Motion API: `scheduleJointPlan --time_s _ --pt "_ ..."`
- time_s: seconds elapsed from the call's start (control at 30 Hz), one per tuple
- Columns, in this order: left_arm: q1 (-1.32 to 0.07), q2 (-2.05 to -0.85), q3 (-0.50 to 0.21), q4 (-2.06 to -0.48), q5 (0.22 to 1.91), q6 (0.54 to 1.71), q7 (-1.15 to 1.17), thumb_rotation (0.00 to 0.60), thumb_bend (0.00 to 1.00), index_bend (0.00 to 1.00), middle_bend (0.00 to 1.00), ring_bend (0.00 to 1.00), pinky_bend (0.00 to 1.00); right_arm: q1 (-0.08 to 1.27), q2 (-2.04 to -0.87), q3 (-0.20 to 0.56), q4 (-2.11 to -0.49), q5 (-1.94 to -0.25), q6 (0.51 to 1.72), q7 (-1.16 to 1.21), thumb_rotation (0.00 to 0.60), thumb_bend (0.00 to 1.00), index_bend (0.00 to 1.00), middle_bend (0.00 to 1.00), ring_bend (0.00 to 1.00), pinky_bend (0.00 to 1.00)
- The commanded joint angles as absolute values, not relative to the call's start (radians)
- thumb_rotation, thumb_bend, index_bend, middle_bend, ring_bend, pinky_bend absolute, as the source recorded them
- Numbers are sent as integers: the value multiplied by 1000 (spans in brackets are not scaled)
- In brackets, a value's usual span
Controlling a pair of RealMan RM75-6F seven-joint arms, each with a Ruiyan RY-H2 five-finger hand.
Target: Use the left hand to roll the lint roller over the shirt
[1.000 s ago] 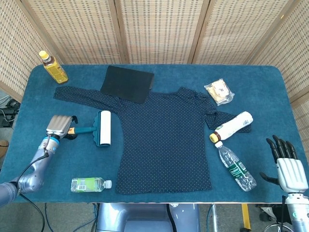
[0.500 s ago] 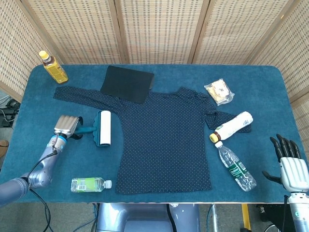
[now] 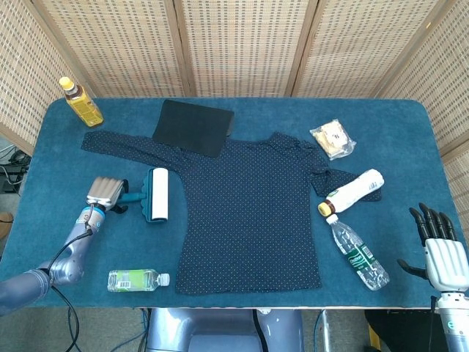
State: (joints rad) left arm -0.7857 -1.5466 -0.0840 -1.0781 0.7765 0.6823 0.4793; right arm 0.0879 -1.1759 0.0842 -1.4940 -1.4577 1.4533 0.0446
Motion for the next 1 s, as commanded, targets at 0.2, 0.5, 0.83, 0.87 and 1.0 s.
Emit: scheduleJointPlan --time_s 0.2,0.5,0.83,0.87,1.0 --pt "-784 -1556 -76 -1077 792 715 491 600 722 705 830 676 704 86 -1174 86 -1497 -1462 1462 51 600 86 0 0 0 0" --pt "-778 -1507 -84 -1144 851 783 490 600 770 851 835 676 704 81 -1164 90 -1508 -1472 1481 66 600 86 0 0 0 0" --pt "-838 -1372 -96 -1304 820 762 602 600 786 885 834 676 699 79 -1156 91 -1519 -1472 1485 69 600 86 0 0 0 0" --pt "-854 -1356 -92 -1321 797 745 629 600 785 886 834 676 697 79 -1155 92 -1519 -1471 1484 70 600 86 0 0 0 0" --pt "-919 -1316 -80 -1381 718 727 725 600 766 886 835 676 695 79 -1152 94 -1518 -1466 1481 78 600 86 0 0 0 0"
